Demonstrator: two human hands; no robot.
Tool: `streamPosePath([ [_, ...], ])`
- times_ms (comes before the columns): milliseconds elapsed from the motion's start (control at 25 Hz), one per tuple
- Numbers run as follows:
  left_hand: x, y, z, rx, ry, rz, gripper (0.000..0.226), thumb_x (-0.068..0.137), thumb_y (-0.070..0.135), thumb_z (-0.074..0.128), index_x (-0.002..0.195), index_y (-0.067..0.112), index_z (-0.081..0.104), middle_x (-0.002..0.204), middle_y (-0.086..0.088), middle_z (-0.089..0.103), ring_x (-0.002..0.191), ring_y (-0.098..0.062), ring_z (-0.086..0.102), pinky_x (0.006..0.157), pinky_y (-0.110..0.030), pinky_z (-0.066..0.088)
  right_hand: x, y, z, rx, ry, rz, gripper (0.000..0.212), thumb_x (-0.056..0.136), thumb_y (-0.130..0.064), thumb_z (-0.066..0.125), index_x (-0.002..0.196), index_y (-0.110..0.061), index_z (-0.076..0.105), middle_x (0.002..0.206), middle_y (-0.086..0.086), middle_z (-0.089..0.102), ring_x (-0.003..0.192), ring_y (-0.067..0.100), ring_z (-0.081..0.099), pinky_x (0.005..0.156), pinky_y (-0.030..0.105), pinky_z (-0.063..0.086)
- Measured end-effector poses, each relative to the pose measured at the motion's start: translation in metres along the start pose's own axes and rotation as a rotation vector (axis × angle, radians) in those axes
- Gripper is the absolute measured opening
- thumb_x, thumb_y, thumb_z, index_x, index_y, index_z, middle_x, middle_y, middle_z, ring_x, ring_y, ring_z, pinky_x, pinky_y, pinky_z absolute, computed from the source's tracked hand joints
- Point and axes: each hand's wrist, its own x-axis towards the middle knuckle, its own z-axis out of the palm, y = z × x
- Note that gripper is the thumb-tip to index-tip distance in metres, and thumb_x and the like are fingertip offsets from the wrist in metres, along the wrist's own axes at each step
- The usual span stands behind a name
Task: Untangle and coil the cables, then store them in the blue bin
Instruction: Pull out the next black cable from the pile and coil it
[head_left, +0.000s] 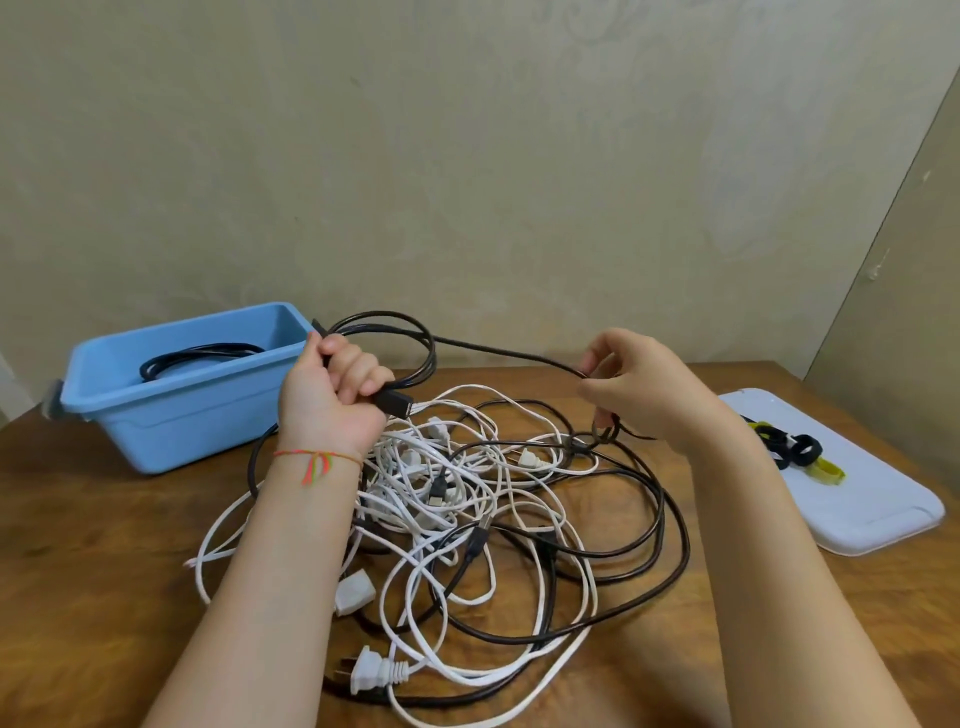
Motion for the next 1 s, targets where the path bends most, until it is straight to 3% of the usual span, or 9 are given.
streamPosePath([
  [120, -0.004, -0.009, 0.011, 0.217, -0.102, 0.124, 0.040, 0.108, 0.036, 0.033, 0.074, 0.019, 0.046, 0.050, 0.008, 0.029, 0.039, -0.007, 0.024, 0.043, -0.020, 0.031, 0.000, -0.003, 0.008, -0.160, 0.068, -0.049, 0.009, 0.089, -0.013, 0.067, 0.085, -0.018, 0.061, 0.080, -0.001, 0.063, 0.072, 0.018, 0.063, 0.057, 0.026, 0.044],
  [200, -0.012, -0.020, 0.020, 0.500, -0.207, 0.225, 0.035, 0.108, 0.031, 0.033, 0.080, 0.017, 0.047, 0.056, 0.005, 0.039, 0.046, -0.010, 0.035, 0.050, -0.022, 0.038, -0.003, -0.014, 0.018, -0.262, -0.004, -0.152, 0.008, 0.088, -0.013, 0.068, 0.084, -0.018, 0.063, 0.083, -0.006, 0.061, 0.081, 0.017, 0.059, 0.064, 0.028, 0.043],
  [360, -0.025, -0.038, 0.020, 1.570, -0.341, 0.447, 0.030, 0.105, 0.031, 0.043, 0.085, 0.013, 0.056, 0.075, 0.003, 0.066, 0.069, -0.008, 0.063, 0.076, -0.034, 0.053, -0.015, -0.036, 0.034, -0.365, -0.291, -0.399, 0.009, 0.092, -0.016, 0.065, 0.096, -0.019, 0.072, 0.093, -0.005, 0.062, 0.085, 0.014, 0.057, 0.077, 0.030, 0.047],
  [440, -0.029, -0.042, 0.017, 1.868, -0.417, 0.448, 0.029, 0.103, 0.034, 0.047, 0.084, 0.013, 0.054, 0.075, 0.003, 0.065, 0.068, -0.008, 0.064, 0.071, -0.035, 0.052, -0.018, -0.039, 0.031, -0.328, -0.329, -0.423, 0.013, 0.095, -0.016, 0.061, 0.093, -0.025, 0.070, 0.094, -0.006, 0.063, 0.085, 0.014, 0.059, 0.076, 0.030, 0.048],
  [560, -0.032, -0.042, 0.019, 1.926, -0.427, 0.276, 0.030, 0.104, 0.035, 0.046, 0.087, 0.010, 0.051, 0.066, 0.004, 0.059, 0.053, -0.004, 0.058, 0.055, -0.023, 0.047, -0.019, -0.037, 0.022, -0.217, -0.290, -0.321, 0.013, 0.094, -0.030, 0.064, 0.081, -0.029, 0.064, 0.071, -0.010, 0.057, 0.063, 0.008, 0.052, 0.057, 0.024, 0.040],
  [720, -0.034, -0.041, 0.022, 2.033, -0.484, 0.130, 0.047, 0.100, 0.049, 0.046, 0.085, 0.006, 0.058, 0.060, 0.002, 0.051, 0.057, -0.014, 0.048, 0.060, -0.031, 0.037, -0.017, -0.034, 0.009, -0.164, -0.172, -0.209, 0.037, 0.078, -0.049, 0.078, 0.073, -0.018, 0.058, 0.058, -0.009, 0.046, 0.053, 0.008, 0.038, 0.051, 0.023, 0.029],
  [840, -0.034, -0.036, 0.022, 2.047, -0.498, 0.083, 0.070, 0.079, 0.074, 0.053, 0.083, 0.006, 0.065, 0.060, 0.002, 0.047, 0.053, -0.011, 0.044, 0.055, -0.028, 0.035, -0.015, -0.024, -0.003, -0.189, -0.157, -0.154, 0.022, 0.081, -0.034, 0.077, 0.079, -0.019, 0.060, 0.064, -0.008, 0.055, 0.056, 0.010, 0.050, 0.051, 0.022, 0.038],
  [920, -0.032, -0.032, 0.020, 2.033, -0.440, 0.175, 0.060, 0.086, 0.063, 0.060, 0.078, 0.003, 0.061, 0.058, 0.003, 0.047, 0.049, -0.008, 0.041, 0.053, -0.027, 0.033, -0.013, -0.015, -0.013, -0.151, -0.084, -0.121, 0.013, 0.084, -0.019, 0.073, 0.082, -0.022, 0.060, 0.070, -0.006, 0.063, 0.058, 0.010, 0.060, 0.052, 0.019, 0.043],
  [1000, -0.031, -0.029, 0.021, 1.907, -0.331, 0.290, 0.048, 0.094, 0.052, 0.057, 0.069, 0.011, 0.054, 0.053, 0.006, 0.042, 0.045, -0.007, 0.036, 0.052, -0.028, 0.029, -0.011, -0.008, -0.020, -0.120, -0.005, -0.104, 0.017, 0.083, -0.013, 0.073, 0.082, -0.025, 0.060, 0.076, -0.004, 0.065, 0.060, 0.005, 0.061, 0.052, 0.016, 0.041],
])
